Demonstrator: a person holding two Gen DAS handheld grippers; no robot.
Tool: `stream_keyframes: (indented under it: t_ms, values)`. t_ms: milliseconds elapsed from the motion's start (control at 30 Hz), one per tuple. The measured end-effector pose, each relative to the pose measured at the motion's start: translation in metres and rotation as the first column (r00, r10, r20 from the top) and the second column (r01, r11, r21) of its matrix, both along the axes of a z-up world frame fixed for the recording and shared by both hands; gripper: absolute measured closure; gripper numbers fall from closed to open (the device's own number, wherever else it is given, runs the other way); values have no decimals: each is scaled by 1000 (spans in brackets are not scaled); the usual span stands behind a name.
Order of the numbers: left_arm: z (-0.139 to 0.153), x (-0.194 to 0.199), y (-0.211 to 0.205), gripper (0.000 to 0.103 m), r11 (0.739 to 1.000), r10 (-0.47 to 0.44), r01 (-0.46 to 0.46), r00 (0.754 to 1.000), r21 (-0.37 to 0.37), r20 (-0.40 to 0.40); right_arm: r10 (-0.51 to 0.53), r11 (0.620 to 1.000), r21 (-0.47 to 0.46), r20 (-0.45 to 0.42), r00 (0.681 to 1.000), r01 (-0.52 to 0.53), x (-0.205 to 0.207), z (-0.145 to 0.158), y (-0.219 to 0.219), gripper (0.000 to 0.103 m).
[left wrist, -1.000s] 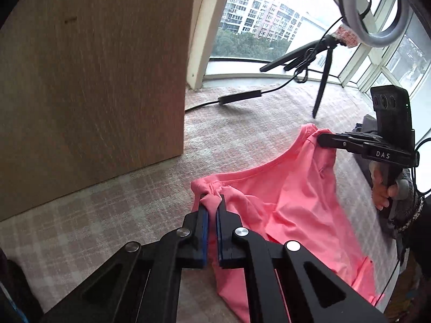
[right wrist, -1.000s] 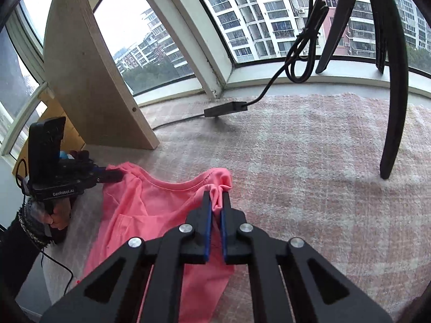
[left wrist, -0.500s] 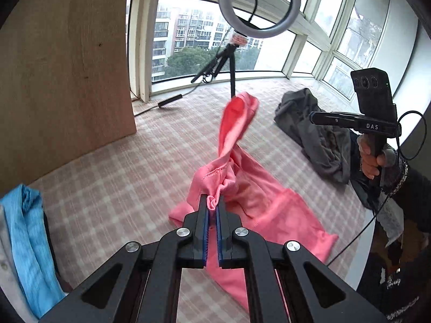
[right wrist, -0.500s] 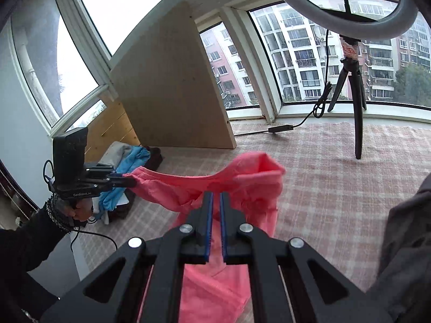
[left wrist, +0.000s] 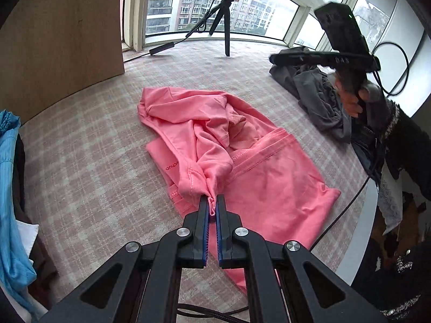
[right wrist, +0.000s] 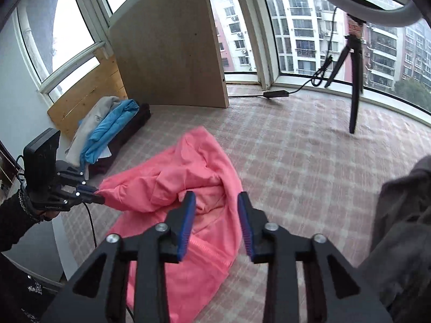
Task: Fold clothes
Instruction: 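Lift the collar with both grippers and fold it over toward the hem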
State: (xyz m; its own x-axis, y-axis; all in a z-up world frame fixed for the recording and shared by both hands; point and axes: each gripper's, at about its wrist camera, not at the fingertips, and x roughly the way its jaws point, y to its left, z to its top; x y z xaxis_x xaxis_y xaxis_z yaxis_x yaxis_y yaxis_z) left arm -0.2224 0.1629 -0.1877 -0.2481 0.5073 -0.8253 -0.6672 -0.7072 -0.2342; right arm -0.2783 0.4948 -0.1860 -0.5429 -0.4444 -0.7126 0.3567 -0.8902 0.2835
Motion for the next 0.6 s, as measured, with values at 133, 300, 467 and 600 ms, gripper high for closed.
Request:
stream_keyframes:
  t_ms: [133, 300, 467, 600]
  values:
    - [-11, -2, 2, 99, 1000, 22, -22, 1000, -12, 18, 134, 991, 14, 64, 989, -135, -73, -11, -32, 62]
    - [-22, -5, 1, 99, 998, 56, -56, 997, -19, 45, 268, 961, 16, 205, 941, -277, -144, -58, -87, 62]
    - [-25, -13, -4, 99, 997, 76, -75, 995, -24, 57, 356, 927, 20, 268, 895, -375, -170, -93, -124, 62]
    - [-23, -22, -8, 99, 995, 96, -94, 994, -27, 52, 429, 897, 10, 218, 877, -441, -165, -95, -140, 75]
